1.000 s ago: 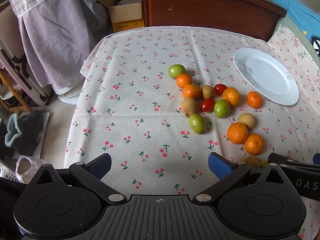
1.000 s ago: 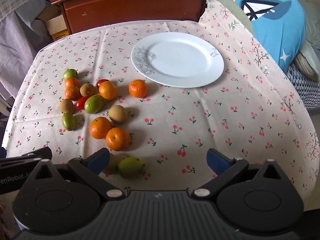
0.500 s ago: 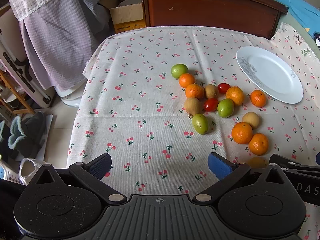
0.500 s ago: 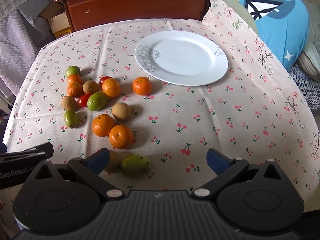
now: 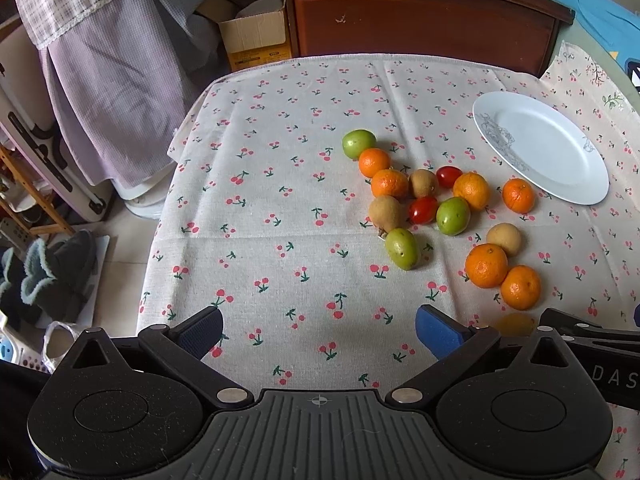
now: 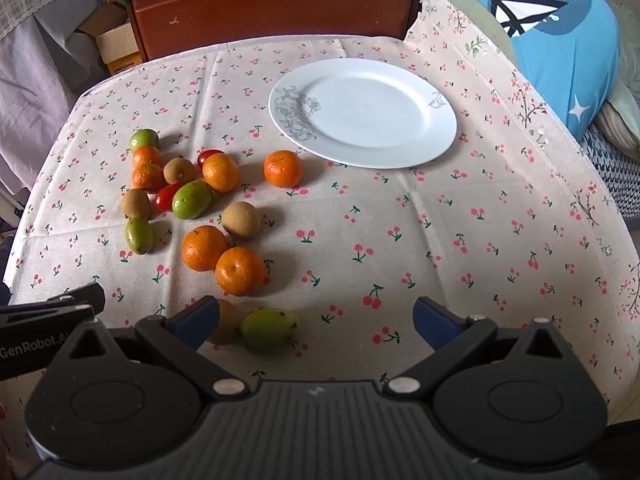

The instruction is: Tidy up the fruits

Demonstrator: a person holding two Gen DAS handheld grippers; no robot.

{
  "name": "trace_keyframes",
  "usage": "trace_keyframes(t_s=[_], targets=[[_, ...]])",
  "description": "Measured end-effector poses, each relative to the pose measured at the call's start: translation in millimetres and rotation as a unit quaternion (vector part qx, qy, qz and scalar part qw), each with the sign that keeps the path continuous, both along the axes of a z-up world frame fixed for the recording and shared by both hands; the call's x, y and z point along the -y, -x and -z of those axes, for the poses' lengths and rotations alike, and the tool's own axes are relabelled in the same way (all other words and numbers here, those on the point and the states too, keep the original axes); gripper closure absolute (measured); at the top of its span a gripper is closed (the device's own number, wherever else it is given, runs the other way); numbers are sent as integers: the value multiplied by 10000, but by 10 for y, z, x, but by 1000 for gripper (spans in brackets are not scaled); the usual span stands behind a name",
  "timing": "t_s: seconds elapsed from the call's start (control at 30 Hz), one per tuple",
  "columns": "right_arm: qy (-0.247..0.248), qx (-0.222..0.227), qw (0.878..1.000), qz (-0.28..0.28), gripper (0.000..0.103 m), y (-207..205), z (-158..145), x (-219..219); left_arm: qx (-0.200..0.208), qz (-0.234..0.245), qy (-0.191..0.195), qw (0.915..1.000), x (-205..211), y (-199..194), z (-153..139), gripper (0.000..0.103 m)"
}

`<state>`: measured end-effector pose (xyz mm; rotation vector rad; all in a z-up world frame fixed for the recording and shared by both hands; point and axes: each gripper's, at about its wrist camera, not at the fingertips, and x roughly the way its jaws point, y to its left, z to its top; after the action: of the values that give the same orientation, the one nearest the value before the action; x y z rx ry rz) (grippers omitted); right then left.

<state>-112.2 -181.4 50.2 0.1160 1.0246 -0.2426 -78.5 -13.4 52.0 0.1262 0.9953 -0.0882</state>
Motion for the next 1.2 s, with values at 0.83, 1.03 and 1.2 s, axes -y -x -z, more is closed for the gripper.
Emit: trace_keyframes(t_s=[0.83,1.03,1.2], targets=[[-45,214,9996,-153,2,64,-46,34,220,243,177,9993,1,36,-26,0],[-350,453,9982,-191,11,235,-66,242,305,332,196,9988,-4,47,-27,0],[-907,547,9944,-33,24,411,-1,510,237,294,190,9991,-2,31,18,0]])
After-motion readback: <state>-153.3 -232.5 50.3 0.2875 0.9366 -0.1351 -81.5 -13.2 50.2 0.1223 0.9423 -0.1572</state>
